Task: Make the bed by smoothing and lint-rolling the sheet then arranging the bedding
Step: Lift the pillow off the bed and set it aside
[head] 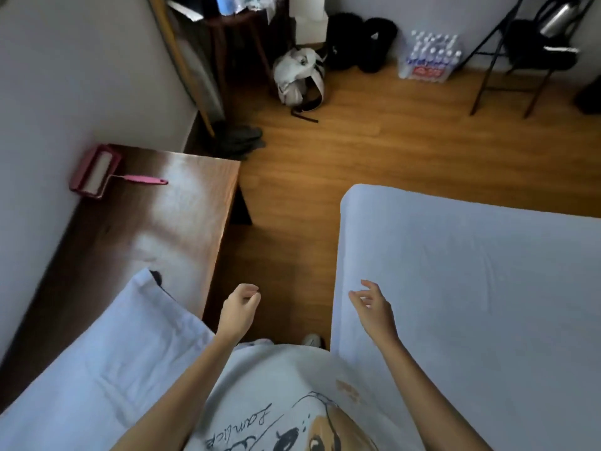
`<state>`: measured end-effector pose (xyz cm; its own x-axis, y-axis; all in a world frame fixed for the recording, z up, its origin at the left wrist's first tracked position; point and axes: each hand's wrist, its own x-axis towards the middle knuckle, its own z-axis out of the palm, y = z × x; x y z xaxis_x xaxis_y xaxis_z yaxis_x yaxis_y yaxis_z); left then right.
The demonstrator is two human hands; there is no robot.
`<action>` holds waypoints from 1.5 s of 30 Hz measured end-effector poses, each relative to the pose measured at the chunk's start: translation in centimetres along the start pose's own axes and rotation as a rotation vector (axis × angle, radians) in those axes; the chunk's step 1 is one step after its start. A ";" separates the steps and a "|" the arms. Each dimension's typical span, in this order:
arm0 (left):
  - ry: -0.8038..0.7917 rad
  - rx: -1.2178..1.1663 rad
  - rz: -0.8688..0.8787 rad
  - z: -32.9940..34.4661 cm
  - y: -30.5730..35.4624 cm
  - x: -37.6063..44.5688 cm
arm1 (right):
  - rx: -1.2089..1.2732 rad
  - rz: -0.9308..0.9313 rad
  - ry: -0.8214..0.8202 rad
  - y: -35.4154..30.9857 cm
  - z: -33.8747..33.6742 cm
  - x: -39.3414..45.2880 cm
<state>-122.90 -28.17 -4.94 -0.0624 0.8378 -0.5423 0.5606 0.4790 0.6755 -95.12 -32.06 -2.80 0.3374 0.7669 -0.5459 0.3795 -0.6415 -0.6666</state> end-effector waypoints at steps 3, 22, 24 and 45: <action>-0.034 0.011 0.084 1.1 5.0 3.3 | 0.066 0.029 0.045 -0.7 -2.6 3.5; -0.300 0.277 0.407 -5.5 33.7 41.1 | 0.311 0.035 0.192 -26.4 -6.9 35.3; -0.318 0.309 0.444 -5.7 37.7 44.9 | 0.300 0.019 0.201 -28.8 -7.9 38.2; -0.618 0.400 0.614 18.2 77.9 68.8 | 0.576 0.212 0.467 -33.2 -34.7 68.7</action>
<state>-68.49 61.98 1.28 0.7187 0.5719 -0.3954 0.5979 -0.2182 0.7713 -54.70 41.30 -0.52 0.7303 0.4590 -0.5060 -0.1993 -0.5654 -0.8004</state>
